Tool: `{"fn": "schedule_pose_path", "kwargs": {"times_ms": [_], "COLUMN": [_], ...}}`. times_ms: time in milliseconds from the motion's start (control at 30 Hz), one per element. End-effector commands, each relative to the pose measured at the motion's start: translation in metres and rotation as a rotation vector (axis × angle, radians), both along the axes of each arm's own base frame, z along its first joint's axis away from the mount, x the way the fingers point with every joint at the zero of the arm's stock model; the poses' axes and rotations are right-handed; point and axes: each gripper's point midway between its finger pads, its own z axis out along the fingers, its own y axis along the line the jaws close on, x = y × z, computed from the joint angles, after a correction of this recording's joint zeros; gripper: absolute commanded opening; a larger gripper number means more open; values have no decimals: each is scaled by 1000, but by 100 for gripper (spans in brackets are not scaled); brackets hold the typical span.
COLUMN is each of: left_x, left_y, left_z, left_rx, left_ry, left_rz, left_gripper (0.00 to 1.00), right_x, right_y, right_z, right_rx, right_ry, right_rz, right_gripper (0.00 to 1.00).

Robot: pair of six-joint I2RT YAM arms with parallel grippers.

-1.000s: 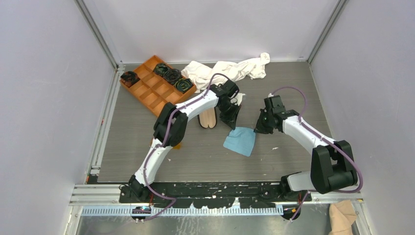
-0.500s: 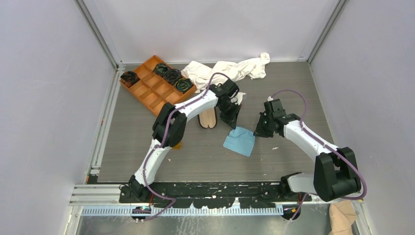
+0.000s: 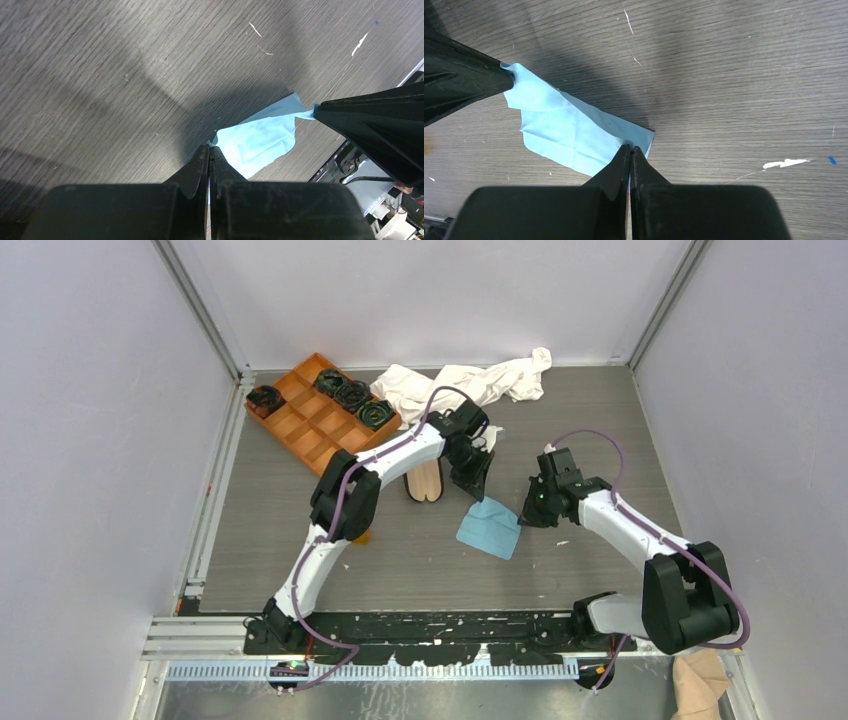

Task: Organize the sunglasses
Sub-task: Fold the glasses cleaning cloth at the center of the board.

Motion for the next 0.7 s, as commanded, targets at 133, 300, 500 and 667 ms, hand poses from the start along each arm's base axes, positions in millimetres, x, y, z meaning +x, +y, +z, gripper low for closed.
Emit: {"fn": "schedule_pose_path", "kwargs": {"times_ms": [133, 300, 500, 667], "left_x": [10, 11, 9, 7], "left_y": [-11, -8, -6, -3], "left_z": [35, 36, 38, 38], "left_rx": [-71, -68, -73, -69], "left_ry": [-79, -111, -116, -123], "left_rz": [-22, -18, -29, -30], "left_gripper": [0, 0, 0, 0], "right_x": [4, 3, 1, -2], "right_y": [4, 4, 6, 7], "right_z": [12, 12, 13, 15], "right_rx": [20, 22, 32, 35], "right_ry": [-41, -41, -45, -48], "right_rz": [6, 10, 15, 16], "right_gripper": [1, 1, 1, 0]}}
